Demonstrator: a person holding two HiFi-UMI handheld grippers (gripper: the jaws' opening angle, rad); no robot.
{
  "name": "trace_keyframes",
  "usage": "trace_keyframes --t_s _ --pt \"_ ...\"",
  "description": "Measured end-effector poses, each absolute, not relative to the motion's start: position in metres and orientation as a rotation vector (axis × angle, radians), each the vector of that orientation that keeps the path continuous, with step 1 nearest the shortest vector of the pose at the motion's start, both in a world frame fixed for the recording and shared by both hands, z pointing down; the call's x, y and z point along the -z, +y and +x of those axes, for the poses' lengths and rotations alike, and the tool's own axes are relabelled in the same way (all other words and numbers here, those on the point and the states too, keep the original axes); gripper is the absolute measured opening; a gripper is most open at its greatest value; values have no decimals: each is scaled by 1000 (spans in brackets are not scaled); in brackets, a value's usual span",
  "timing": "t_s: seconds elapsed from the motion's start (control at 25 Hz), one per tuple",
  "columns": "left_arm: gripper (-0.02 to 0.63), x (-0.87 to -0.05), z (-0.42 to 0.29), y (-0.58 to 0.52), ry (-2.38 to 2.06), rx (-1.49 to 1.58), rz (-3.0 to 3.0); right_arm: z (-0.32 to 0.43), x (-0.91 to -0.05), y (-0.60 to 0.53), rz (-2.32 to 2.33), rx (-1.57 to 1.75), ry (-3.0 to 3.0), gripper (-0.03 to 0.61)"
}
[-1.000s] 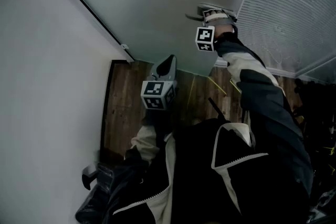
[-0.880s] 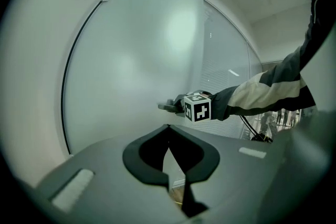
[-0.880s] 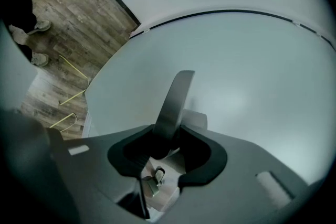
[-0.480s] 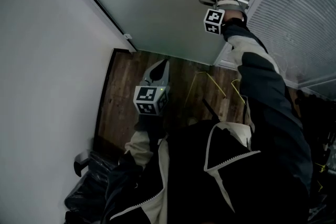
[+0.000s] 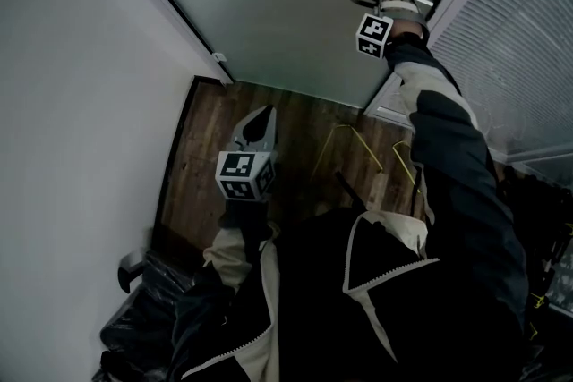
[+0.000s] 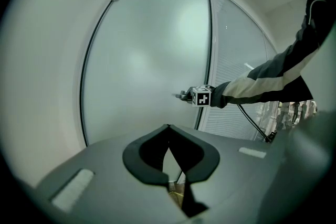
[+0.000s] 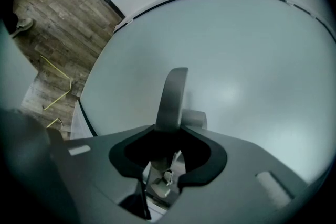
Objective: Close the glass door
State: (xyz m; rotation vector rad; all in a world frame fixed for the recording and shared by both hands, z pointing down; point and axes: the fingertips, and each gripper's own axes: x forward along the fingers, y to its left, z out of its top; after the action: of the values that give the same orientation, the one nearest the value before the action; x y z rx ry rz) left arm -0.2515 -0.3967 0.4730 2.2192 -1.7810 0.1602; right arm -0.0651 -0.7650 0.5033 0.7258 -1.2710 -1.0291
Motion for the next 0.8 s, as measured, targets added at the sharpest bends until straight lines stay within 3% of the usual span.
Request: trace_keyframes --t_s 0.4,0.68,0.8 --pt "-2 -472 -250 -398 -1785 -182 2231 -68 -507 -765 724 985 -1324 130" --pt "-2 -471 -258 -394 -1783 -131 2209 -77 -498 -739 792 863 -1541 225" --pt "-2 -472 -263 -397 -1789 -92 2204 -86 -487 -701 871 780 -1741 226"
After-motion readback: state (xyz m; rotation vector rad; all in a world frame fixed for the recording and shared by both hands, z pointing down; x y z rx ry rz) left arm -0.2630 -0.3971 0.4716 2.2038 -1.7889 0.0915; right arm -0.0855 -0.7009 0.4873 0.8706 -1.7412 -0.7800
